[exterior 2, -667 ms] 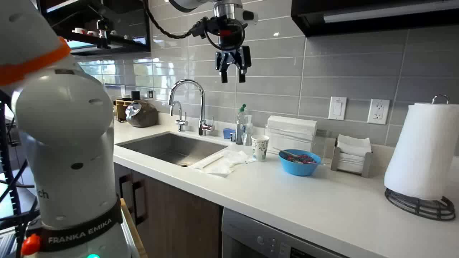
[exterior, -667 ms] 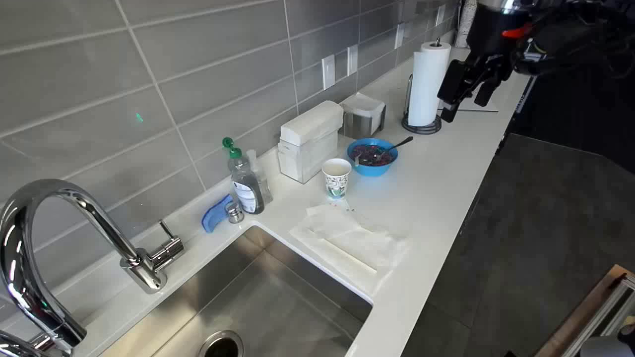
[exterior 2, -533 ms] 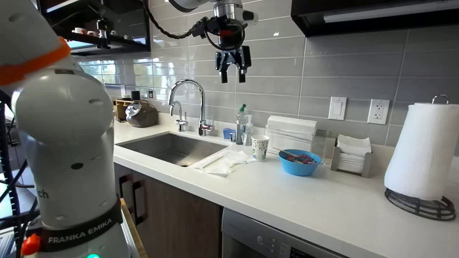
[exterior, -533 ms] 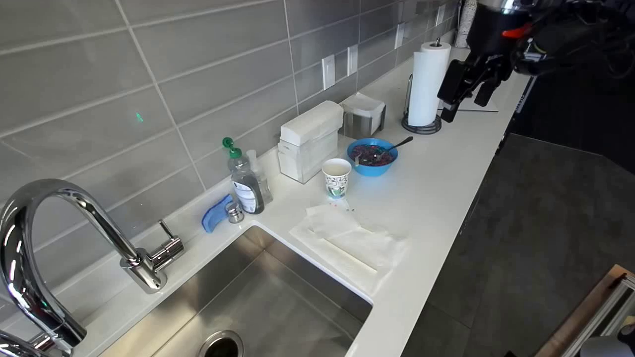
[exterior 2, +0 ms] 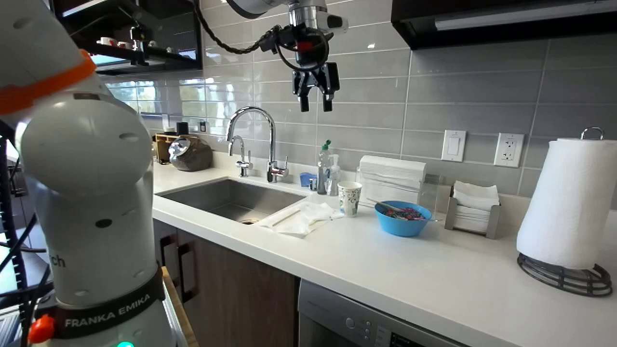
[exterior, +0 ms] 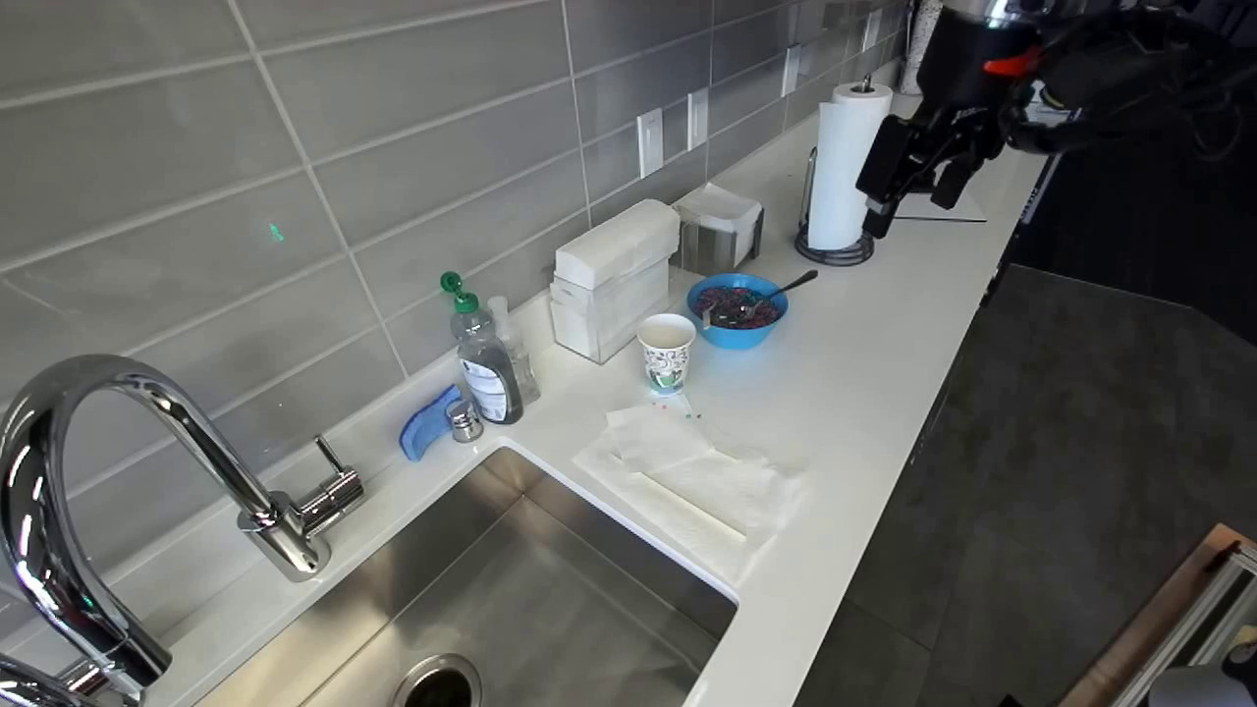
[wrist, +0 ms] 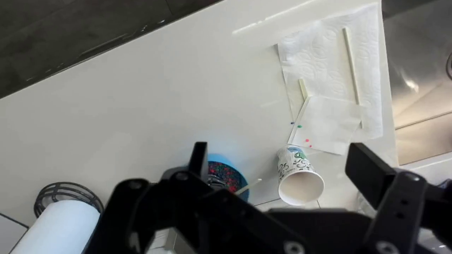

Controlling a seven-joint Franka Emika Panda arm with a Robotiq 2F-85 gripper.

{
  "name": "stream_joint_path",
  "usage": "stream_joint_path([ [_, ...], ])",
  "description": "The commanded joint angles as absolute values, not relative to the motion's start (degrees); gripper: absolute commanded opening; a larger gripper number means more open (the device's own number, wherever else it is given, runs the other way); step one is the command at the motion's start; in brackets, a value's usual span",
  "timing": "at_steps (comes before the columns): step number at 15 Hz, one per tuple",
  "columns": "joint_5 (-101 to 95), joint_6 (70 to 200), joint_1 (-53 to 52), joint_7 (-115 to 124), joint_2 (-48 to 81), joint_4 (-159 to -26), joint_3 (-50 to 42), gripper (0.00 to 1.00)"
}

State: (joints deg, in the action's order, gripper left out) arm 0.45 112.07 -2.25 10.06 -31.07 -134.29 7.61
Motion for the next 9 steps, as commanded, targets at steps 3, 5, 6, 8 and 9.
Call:
stream_joint_path([
  [3,1.1,121.4,-2.1,19.6,-23.4,-135.6,10.6,1.00],
  [5,-0.5,125.6,-1.5,25.6,-20.1,-136.3,12.6,1.00],
  [6,-1.6,127.6,-1.5,28.2,-18.1,-136.5,13.6,1.00],
  [8,-3.4,130.7,-1.7,33.3,-14.2,-136.4,15.3,1.00],
  [9,-4.3,132.1,-1.9,35.5,-12.2,-136.2,16.0,1.00],
])
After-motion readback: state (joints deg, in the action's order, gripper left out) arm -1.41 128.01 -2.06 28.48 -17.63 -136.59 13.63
